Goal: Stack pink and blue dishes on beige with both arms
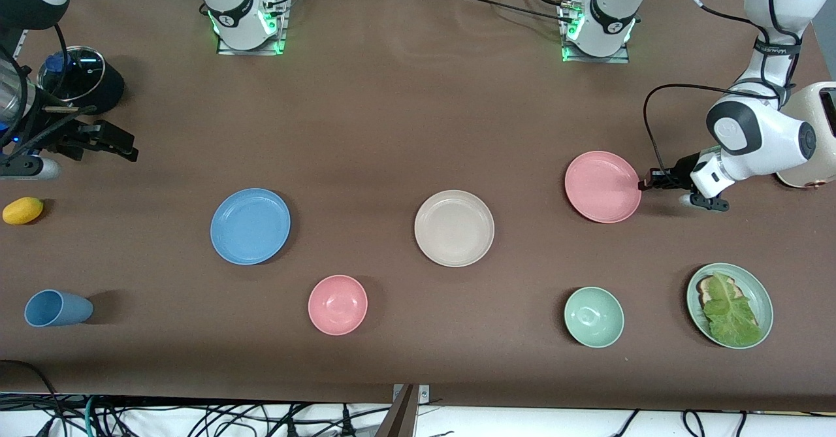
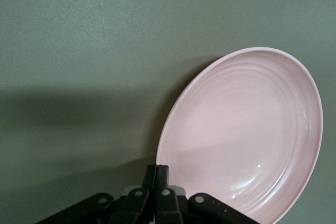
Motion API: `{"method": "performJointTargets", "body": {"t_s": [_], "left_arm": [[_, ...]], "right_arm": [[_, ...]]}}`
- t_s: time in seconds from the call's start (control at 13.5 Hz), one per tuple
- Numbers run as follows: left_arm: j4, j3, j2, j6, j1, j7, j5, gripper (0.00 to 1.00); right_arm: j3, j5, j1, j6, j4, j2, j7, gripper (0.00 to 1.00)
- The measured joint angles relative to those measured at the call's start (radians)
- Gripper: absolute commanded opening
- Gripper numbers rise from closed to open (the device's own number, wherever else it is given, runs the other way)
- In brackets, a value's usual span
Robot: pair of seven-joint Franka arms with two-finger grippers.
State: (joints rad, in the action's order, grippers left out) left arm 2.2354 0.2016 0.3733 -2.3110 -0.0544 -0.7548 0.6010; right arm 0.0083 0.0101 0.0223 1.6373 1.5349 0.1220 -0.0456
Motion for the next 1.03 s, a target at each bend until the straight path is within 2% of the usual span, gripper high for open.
{"method": "performJointTargets", "body": {"t_s": [0.74, 1.03], "left_arm": [[-0.01, 0.0, 0.0, 0.001, 0.003, -0.007, 0.0, 0.0], [-0.057, 0.005, 0.0, 0.073, 0.001, -0.007, 0.0, 0.0]], "right_arm": [[-0.002, 0.0, 0.0, 0.0, 0.0, 0.0, 0.0, 1.0], [-0.002, 0.0, 0.0, 0.0, 0.0, 0.0, 0.0, 1.0]]}}
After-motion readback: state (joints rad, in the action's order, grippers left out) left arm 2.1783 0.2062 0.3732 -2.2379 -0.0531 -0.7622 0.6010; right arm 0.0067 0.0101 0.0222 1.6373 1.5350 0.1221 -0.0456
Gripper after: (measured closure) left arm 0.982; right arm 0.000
